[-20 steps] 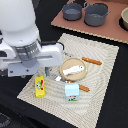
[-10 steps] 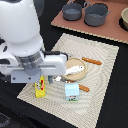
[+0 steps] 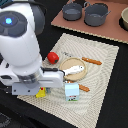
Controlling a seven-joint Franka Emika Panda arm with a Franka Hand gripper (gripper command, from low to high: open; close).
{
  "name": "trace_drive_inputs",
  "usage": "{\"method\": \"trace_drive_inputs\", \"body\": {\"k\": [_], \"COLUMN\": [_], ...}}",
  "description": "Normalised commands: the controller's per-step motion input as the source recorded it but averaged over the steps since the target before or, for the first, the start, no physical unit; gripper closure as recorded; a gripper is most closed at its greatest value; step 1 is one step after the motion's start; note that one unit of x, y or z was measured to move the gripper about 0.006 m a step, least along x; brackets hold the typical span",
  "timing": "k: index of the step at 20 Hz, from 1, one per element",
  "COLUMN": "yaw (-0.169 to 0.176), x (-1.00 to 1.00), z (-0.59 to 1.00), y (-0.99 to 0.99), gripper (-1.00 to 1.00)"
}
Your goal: Interact with the objects in diverse but meaningful ways.
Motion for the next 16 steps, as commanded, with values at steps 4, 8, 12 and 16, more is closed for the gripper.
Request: {"method": "trace_drive_inputs", "body": {"k": [4,8,12,16], "yaw": [-0.008,0.0,0.0,0.022], "x": [0.31,0.33,0.26,0.3], "z": [-0.11,0.05,0.19,1.0], "y": [-0.11,-0.02,0.04,0.37], "gripper": [1.0,1.0,1.0,1.0]}}
